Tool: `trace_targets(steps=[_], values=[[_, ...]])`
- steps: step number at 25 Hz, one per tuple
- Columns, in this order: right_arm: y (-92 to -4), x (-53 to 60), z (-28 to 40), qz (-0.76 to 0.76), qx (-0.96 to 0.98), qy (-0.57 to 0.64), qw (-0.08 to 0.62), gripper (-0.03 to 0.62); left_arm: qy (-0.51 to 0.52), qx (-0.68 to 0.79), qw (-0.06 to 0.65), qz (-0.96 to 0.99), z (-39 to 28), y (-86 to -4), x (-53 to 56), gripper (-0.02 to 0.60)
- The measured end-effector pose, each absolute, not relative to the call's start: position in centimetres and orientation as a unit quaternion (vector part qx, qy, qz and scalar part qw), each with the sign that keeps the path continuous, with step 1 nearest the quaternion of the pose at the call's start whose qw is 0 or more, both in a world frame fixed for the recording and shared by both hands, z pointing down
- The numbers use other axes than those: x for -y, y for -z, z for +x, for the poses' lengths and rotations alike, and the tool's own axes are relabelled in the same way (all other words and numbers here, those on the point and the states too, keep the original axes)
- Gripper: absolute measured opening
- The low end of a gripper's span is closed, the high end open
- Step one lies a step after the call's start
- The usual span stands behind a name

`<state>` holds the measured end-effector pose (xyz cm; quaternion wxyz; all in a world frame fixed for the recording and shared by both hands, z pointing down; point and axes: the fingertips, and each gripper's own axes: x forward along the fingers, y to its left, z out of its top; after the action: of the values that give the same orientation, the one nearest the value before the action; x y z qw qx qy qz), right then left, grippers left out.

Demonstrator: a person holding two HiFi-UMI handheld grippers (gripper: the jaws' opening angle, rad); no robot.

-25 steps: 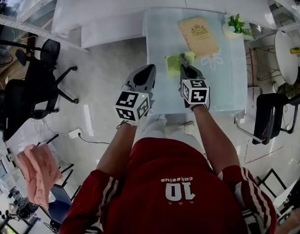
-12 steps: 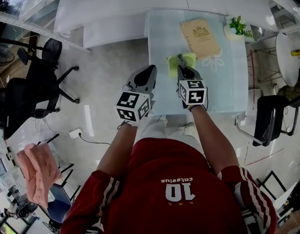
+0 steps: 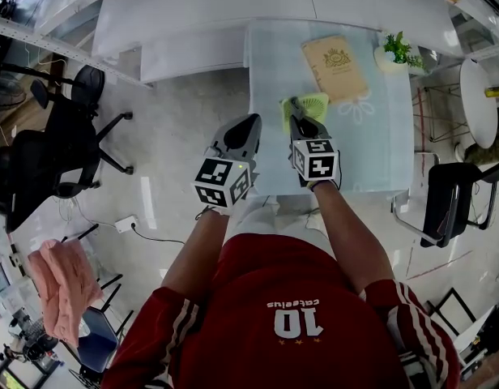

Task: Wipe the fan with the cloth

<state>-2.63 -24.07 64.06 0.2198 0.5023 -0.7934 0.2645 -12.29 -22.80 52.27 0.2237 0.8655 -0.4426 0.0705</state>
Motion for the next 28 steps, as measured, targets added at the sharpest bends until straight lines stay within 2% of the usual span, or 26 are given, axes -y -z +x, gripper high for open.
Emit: trace_targets(steps=[28], values=[[-63.4,22.7,-5.5,0.474,0.812,-0.264,0.216,0.023,-0.066,0.46,0.223,0.857,-13.2,-51.9,21.4,0.005]])
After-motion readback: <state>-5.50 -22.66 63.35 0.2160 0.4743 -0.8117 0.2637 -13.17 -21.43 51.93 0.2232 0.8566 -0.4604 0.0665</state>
